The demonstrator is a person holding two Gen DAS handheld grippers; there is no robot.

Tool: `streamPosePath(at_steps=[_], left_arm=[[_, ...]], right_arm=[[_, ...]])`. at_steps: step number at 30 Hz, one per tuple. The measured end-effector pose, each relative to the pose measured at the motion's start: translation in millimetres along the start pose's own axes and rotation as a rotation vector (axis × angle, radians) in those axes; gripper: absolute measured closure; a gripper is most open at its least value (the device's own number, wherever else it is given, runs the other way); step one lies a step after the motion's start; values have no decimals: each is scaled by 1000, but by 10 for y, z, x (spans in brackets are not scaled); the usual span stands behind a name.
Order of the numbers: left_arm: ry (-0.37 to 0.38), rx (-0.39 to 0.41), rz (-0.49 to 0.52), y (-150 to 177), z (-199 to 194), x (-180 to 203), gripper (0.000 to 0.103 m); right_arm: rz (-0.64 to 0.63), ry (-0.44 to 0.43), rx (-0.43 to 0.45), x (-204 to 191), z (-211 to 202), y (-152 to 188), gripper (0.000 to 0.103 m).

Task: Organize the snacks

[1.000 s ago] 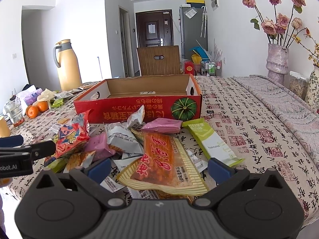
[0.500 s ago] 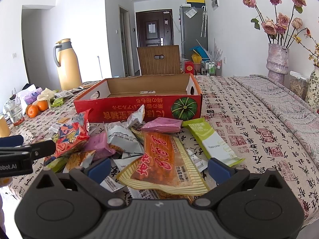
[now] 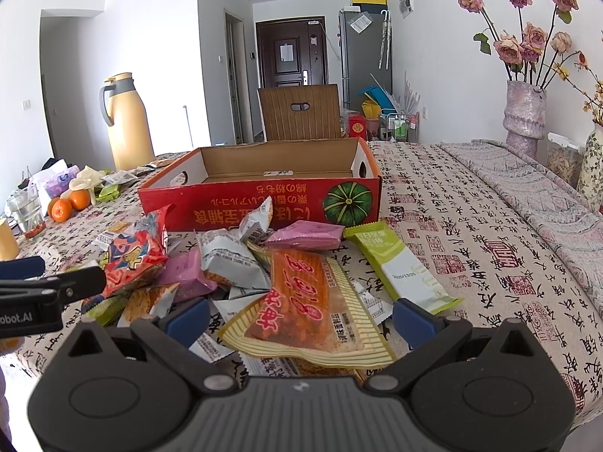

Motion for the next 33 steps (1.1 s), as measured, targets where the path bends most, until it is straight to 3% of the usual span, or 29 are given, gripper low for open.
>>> streamPosePath(at_steps=[28, 33], left_arm=[[-7, -19, -9, 20, 104, -64, 0], [-12, -26, -13, 31, 138, -88, 0]], right_arm=[[-17, 1, -33, 8, 139, -26, 0], [-27, -17, -60, 9, 249, -60, 9]])
Point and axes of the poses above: each gripper's, at about its wrist camera, not at the fingertips, and z roughly the way its jaws point, x to its right, y to its underside, the point moved 9 cm from there along z, roughly the way its jaws point, and after that the axes turned 12 degrees about x, right-handed, at the moved point
